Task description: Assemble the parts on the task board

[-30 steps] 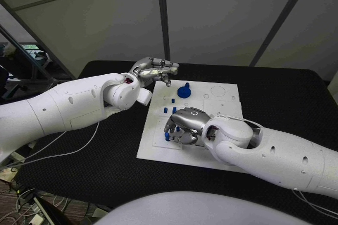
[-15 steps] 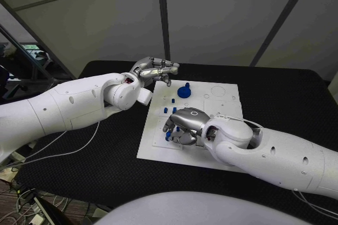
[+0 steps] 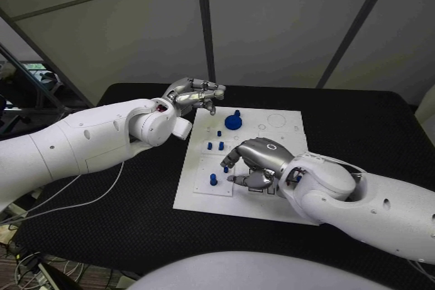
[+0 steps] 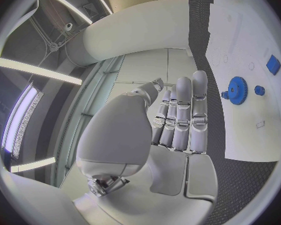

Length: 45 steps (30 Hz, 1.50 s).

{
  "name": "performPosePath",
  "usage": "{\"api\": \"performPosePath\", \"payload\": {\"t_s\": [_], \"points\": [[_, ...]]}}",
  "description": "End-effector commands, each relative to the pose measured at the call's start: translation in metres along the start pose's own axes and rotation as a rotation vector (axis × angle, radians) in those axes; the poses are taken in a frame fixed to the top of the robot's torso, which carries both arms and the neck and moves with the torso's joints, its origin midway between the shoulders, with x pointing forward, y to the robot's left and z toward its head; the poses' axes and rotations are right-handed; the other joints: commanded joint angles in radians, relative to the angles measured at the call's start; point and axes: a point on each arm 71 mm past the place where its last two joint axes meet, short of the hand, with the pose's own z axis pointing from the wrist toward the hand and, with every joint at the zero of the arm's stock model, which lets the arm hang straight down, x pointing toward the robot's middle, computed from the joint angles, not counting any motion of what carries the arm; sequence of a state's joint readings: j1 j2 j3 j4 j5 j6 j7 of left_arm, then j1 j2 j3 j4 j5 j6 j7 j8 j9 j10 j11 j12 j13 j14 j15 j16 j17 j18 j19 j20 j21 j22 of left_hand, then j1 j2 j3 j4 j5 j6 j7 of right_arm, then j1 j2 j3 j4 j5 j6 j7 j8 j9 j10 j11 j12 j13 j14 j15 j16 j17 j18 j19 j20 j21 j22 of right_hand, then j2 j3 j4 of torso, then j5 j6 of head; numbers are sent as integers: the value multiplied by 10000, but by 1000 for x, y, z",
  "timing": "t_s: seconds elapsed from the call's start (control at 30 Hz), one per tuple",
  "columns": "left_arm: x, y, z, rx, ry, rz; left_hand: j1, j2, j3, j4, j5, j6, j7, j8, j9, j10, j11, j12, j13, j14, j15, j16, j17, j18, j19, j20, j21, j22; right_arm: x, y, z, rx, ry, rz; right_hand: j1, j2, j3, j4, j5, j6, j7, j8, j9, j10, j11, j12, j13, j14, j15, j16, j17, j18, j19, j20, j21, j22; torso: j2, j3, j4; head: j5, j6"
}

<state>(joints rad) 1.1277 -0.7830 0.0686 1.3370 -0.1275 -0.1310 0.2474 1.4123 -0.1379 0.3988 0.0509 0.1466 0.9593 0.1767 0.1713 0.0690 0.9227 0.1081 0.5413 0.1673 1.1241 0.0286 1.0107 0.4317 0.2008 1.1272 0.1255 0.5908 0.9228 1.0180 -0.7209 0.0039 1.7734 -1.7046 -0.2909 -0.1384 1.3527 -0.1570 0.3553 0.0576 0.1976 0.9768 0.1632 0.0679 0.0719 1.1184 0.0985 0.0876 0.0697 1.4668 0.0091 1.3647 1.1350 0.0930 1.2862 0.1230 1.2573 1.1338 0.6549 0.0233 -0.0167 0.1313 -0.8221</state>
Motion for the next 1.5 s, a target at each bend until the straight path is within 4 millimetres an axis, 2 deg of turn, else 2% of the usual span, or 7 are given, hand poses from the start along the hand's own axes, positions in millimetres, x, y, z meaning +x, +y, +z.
{"api": "performPosePath", "payload": {"t_s": [0.03,0.23,0.33,0.4,0.53,0.77,1.5], "points": [[0,-1,0,38,87,11,46,28,-65,10,30,-79,3,36,-12,-54,3,44,-10,-47,1,-48,-14,-176,29,-2,-33,-14,-19,-19,-16,1066,-891,1629,-240,86,-160,174,-51,423,62,235,106,754,-47,461,175,244,46,-40,-22,82,-17,-12,-21,47,-29,-17,-40,-266,112],[-3,0,-3,12,36,39,46,28,-65,10,30,-79,3,36,-12,-54,3,44,-10,-47,1,-48,-14,-176,29,-2,-33,-14,-33,-64,-58,3373,-767,2538,-849,-66,-1105,707,259,764,-408,627,245,2596,-605,2317,1462,396,-431,271,521,-37,418,-414,371,564,-51,-28,-166,-818,349],[-4,0,-4,6,17,50,40,33,-79,18,29,-85,6,39,-12,-61,6,49,-16,-52,3,-49,-24,-176,28,0,-41,-21,-37,-81,-78,4381,-693,2601,-883,44,-2077,1180,1449,759,-765,1155,464,2371,-793,6186,5405,480,-518,516,956,-137,608,-612,523,797,-52,-48,-195,-997,365],[-4,-1,-5,8,21,51,40,33,-79,18,29,-85,6,39,-12,-61,6,49,-16,-52,3,-49,-24,-176,28,0,-41,-21,-39,-88,-88,4869,-694,2544,-1027,176,-2566,1552,1523,764,-626,1494,629,2294,-758,8288,7692,540,-605,700,1313,-134,728,-629,645,975,-46,-55,-199,-1076,383],[-3,-1,-6,1,21,55,37,34,-81,21,29,-85,7,40,-12,-61,6,51,-17,-52,3,-48,-25,-176,28,1,-42,-22,-43,-95,-104,5730,-738,2285,-778,356,-3339,1981,1736,671,-745,2340,1204,2507,-893,10838,10520,620,-673,991,1887,-203,920,-677,856,1281,-50,-20,-204,-1227,342],[-2,-1,-7,7,43,52,29,39,-84,28,31,-84,7,42,-12,-61,7,53,-18,-51,5,-48,-27,-177,28,2,-44,-24,-40,-99,-115,6746,-318,1732,-808,418,-4134,2308,1574,177,-732,2935,1763,2639,-856,11594,11490,707,-641,1267,2476,-267,1099,-662,1065,1582,-72,-54,-177,-1459,262],[-2,-1,-7,23,66,46,12,46,-95,44,36,-85,8,46,-11,-64,9,57,-23,-51,7,-46,-32,-177,29,4,-49,-29,-9,-90,-104,6724,641,1806,-967,558,-4611,2341,1572,-198,-681,3195,2049,2596,-813,11647,11671,712,-591,1307,2564,-271,1107,-618,1080,1622,-44,-43,-183,-1405,179]]}}
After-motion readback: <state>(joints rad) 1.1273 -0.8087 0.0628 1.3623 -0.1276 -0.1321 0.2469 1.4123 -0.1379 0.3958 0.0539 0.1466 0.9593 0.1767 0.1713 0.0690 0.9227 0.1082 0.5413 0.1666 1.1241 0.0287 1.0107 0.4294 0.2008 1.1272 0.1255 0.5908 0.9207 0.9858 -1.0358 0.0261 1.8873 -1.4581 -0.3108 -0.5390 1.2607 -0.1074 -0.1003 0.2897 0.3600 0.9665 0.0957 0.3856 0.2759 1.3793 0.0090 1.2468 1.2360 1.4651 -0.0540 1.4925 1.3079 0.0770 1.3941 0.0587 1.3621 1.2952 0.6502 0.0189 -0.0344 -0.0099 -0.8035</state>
